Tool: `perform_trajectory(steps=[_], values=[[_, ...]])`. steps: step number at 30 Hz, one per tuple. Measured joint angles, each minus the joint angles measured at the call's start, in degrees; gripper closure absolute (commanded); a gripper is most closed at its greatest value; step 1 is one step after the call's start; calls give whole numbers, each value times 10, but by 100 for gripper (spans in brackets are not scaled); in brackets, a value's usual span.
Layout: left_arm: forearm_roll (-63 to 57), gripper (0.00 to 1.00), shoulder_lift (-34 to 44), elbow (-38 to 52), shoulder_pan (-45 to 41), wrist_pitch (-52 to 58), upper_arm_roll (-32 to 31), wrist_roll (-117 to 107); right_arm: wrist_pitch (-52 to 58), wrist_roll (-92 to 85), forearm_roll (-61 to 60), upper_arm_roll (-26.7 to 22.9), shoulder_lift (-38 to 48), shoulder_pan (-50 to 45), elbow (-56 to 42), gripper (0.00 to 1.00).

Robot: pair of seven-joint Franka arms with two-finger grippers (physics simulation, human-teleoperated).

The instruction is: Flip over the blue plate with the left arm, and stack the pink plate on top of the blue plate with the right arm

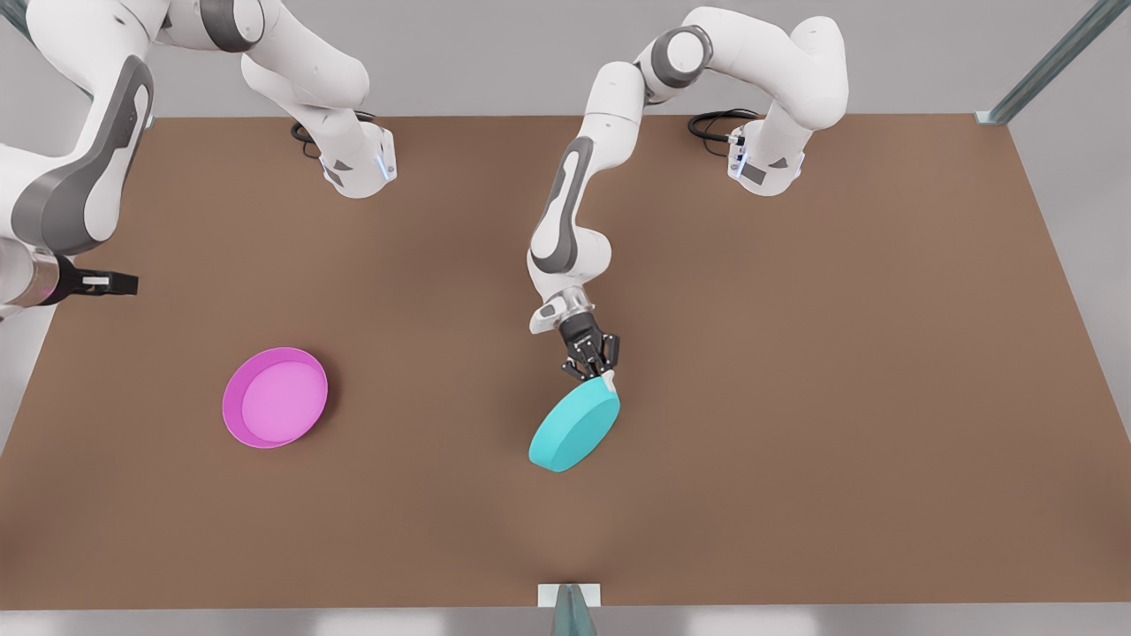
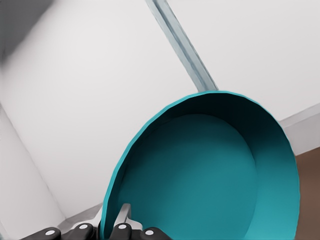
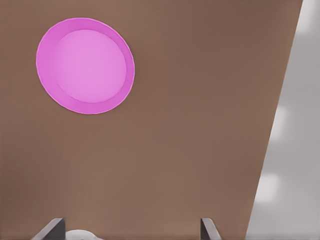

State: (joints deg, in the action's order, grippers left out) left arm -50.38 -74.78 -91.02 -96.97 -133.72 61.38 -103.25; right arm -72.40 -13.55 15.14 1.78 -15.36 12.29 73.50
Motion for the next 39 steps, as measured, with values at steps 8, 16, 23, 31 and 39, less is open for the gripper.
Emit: perform_trajectory(steps=[8, 16, 23, 31, 39], values=[[-3, 79, -14, 7, -15, 110, -5, -43, 0, 0, -2, -4, -1, 0, 0, 0], [-3, 79, -26, 10, -16, 176, -28, -55, -1, 0, -4, -6, -6, 0, 0, 0], [-3, 32, -38, 17, -12, 200, -50, -62, 0, -1, -4, -10, -9, 0, 1, 0], [73, 23, -2, 152, -5, 260, -130, -66, 2, 0, -4, -10, -15, 4, 12, 0], [534, 0, 454, 328, 185, 531, -191, 48, -39, -6, -32, -34, -62, 42, 37, 0]])
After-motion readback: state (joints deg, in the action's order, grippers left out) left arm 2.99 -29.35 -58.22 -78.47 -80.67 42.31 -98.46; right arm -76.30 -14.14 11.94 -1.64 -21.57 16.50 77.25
